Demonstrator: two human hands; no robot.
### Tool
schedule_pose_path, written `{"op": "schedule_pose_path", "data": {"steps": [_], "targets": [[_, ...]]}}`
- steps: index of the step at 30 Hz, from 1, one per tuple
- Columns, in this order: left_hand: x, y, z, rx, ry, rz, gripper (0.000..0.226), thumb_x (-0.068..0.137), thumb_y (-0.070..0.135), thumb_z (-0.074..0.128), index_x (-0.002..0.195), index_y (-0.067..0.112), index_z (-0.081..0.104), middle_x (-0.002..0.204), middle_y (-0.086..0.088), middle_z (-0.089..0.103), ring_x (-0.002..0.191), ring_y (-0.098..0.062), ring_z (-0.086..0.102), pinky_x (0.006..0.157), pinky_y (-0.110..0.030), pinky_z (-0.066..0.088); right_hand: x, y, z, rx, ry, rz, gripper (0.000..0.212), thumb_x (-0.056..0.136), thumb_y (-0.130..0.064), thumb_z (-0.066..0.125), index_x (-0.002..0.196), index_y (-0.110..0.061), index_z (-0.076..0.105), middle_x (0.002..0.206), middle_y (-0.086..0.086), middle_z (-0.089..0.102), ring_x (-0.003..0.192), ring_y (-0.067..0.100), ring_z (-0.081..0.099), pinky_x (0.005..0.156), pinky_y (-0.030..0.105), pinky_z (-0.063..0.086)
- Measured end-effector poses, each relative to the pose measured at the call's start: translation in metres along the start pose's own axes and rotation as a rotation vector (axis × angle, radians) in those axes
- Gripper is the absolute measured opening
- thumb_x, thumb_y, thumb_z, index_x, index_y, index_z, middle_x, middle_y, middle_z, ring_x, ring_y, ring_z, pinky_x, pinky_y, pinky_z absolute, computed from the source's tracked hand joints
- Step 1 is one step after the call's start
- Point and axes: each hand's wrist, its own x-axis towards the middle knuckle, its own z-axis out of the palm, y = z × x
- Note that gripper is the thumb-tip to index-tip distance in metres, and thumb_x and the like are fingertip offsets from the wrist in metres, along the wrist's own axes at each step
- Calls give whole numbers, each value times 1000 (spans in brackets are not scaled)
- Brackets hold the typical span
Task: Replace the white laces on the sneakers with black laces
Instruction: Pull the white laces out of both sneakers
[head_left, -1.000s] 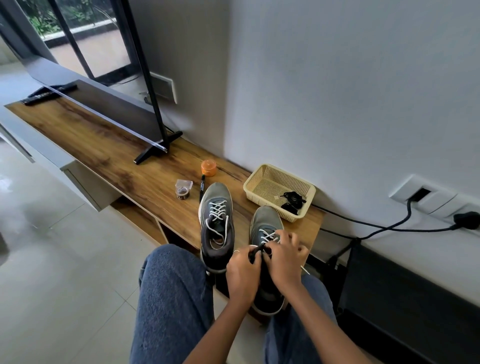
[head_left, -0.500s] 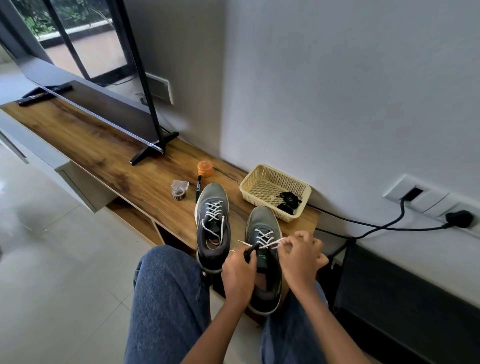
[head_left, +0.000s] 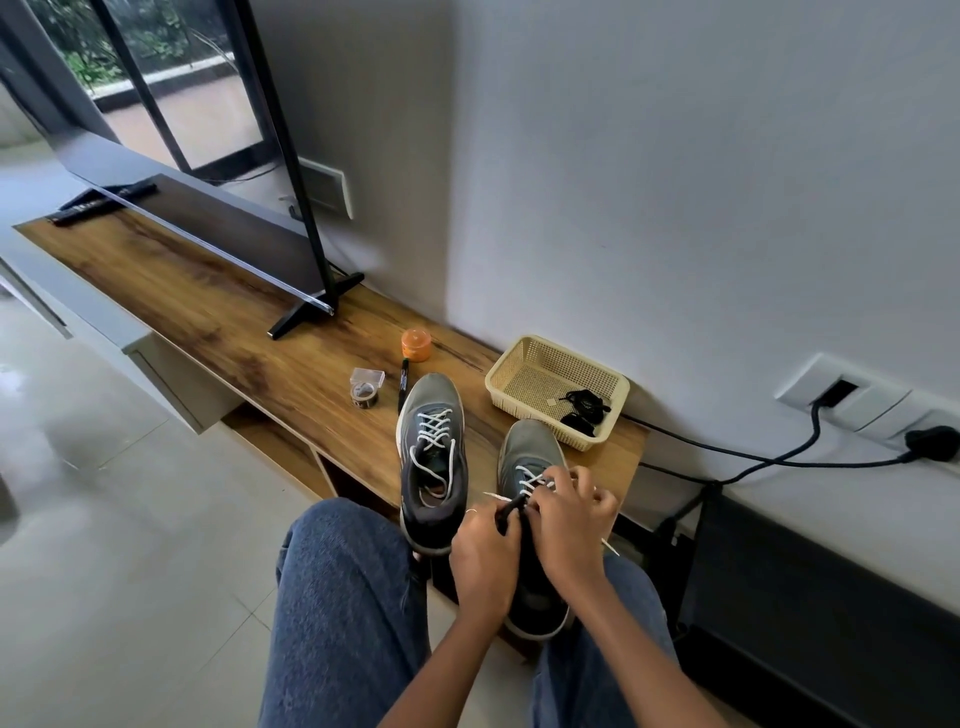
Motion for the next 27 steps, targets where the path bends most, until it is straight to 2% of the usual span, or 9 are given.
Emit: {"op": "schedule_pose_path", "data": {"steps": [3, 7, 11, 13, 16, 19, 21, 24, 27], "targets": [[-1, 1, 2, 5, 27, -37, 16, 93, 30, 57, 101, 22, 69, 92, 5, 64, 83, -12, 60, 72, -27, 46, -4, 6, -7, 60, 68, 8, 12, 70, -19, 79, 68, -23, 68, 99, -10, 60, 100, 17, 45, 76, 34, 24], [0, 2, 4, 4, 37, -65, 16, 91, 30, 59, 101, 23, 69, 91, 6, 65, 84, -12, 62, 72, -28, 49, -6, 15, -15, 132, 150, 148, 15, 69, -15, 75, 64, -21, 62, 94, -9, 58, 97, 16, 43, 79, 32, 16], [-2, 5, 4, 23, 11, -57, 14, 91, 30, 59, 100, 24, 69, 92, 7, 66, 82, -10, 61, 69, -25, 45, -17, 17, -11, 254, 149, 317, 19, 68, -14, 75, 64, -20, 58, 90, -11, 55, 94, 15, 44, 80, 35, 21], [-2, 6, 3, 25, 9, -61, 14, 91, 30, 59, 100, 24, 69, 92, 7, 65, 82, -9, 59, 68, -24, 44, -21, 13, -11, 256, 116, 345, 20, 69, -15, 74, 64, -21, 56, 89, -11, 53, 94, 15, 42, 80, 35, 21], [1, 5, 2, 6, -15, -73, 15, 92, 29, 58, 102, 23, 67, 97, 6, 64, 87, -11, 59, 73, -28, 46, -20, 10, -14, 166, 28, 281, 20, 68, -20, 72, 70, -25, 52, 94, -11, 50, 96, 15, 39, 79, 35, 22], [2, 4, 3, -13, -43, -58, 18, 90, 32, 59, 106, 26, 64, 99, 6, 63, 93, -15, 60, 80, -34, 50, -14, 8, -14, 81, -62, 158, 28, 66, -34, 74, 88, -30, 58, 107, -9, 51, 103, 18, 42, 79, 40, 31], [1, 4, 3, -22, -43, -56, 20, 91, 33, 60, 109, 27, 65, 101, 5, 62, 94, -16, 59, 81, -32, 47, -10, 7, -12, 39, -101, 97, 27, 66, -38, 75, 90, -30, 64, 112, -7, 54, 106, 20, 45, 80, 41, 33], [2, 3, 2, -41, -38, -54, 23, 91, 34, 61, 113, 26, 64, 102, 5, 62, 94, -14, 59, 81, -31, 47, -6, 7, -10, 22, -146, 71, 16, 74, -36, 69, 88, -30, 70, 120, -6, 54, 115, 22, 42, 85, 42, 29], [5, 2, 1, -33, -50, -26, 23, 93, 32, 59, 114, 25, 64, 102, 4, 63, 97, -16, 60, 83, -33, 49, -1, 4, -11, 90, -224, 110, 20, 81, -36, 59, 96, -31, 71, 129, -10, 45, 123, 17, 30, 91, 40, 22]]}}
